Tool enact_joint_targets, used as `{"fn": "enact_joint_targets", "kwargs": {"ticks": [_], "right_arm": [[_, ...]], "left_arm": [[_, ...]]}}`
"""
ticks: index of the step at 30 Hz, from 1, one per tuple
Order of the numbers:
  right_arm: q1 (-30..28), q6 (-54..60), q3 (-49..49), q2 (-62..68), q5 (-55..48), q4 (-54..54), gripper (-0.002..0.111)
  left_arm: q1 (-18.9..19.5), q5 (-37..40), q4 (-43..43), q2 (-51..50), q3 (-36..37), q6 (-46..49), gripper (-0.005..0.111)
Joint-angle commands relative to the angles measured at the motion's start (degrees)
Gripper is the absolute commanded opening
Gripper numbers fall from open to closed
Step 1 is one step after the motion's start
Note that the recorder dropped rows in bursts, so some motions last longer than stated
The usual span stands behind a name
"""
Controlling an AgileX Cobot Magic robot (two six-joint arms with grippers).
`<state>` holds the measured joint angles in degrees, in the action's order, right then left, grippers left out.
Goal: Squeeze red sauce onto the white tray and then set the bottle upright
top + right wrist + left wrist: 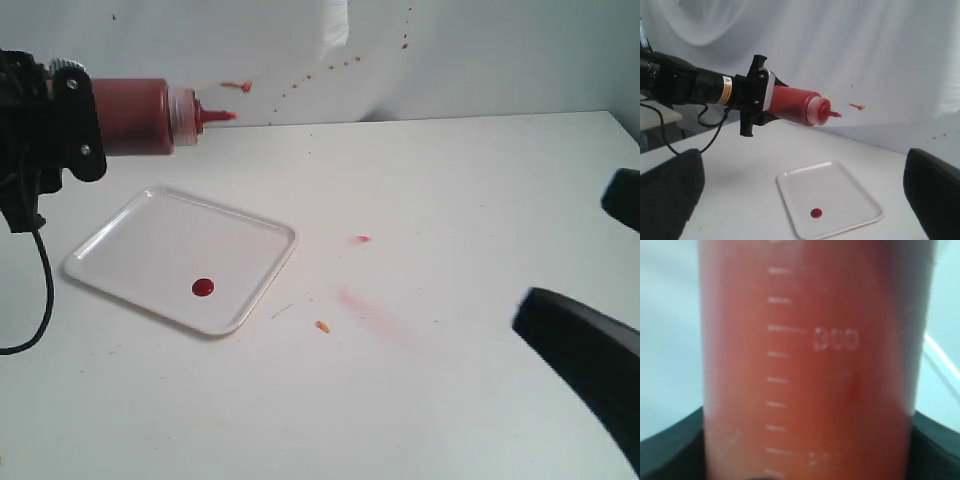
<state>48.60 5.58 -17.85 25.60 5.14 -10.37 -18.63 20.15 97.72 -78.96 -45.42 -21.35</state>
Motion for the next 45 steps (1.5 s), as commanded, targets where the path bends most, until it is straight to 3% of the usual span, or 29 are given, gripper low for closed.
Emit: {"fn": "enact_joint_targets", "kwargs": {"ticks": [1,6,8,13,20,24,31,36,41,43,45], "right_arm": [[-0.04,0.0,3.94,-9.48,2.25,-0.73,0.105],[-0.04,-0.98,4.47,-13.16,4.56,-0.73,0.105],[-0.04,-0.98,4.47,-12.5,5.48,-0.73,0.105],[-0.04,-0.88,4.75,-7.99,8.95,-0.34,0.105],[-0.04,-0.88,4.75,3.89,23.61,-0.34,0.105],[-0.04,-0.88,4.64,12.43,31.11,-0.2,0.105],[-0.04,-7.23,4.5,27.63,45.63,6.73,0.105],[-0.04,-10.39,1.54,34.27,47.13,11.2,0.105],[-0.04,-10.39,-1.62,36.13,46.74,11.2,0.105],[-0.04,-10.39,-1.97,36.13,46.44,10.37,0.099],[-0.04,-10.39,-1.97,36.01,45.87,9.13,0.084]], "left_arm": [[-0.29,-13.57,0.31,7.49,0.03,-18.38,0.0],[-0.29,-33.23,-1.59,11.45,0.03,-29.55,0.0],[-0.29,-44.91,-10.4,10.81,0.03,-29.18,0.0],[-0.29,-65.06,-22.53,7.3,0.03,-28.95,0.0],[-0.29,-89.17,-25.18,-0.81,0.03,-29.61,0.0],[-2.16,-90.12,-25.85,-5.54,0.03,-29.61,0.0],[-12.92,-88.46,-36.81,-11.2,0.03,-20.31,0.0],[-17.96,-80.82,-41.05,-14.42,0.03,-14.91,0.0],[-18.91,-80.13,-41.07,-16.61,0.03,-14.17,0.0],[-18.91,-78.93,-41.07,-16.84,0.03,-14.17,0.0],[-18.91,-78.08,-41.17,-16.84,0.03,-14.17,0.0]]}}
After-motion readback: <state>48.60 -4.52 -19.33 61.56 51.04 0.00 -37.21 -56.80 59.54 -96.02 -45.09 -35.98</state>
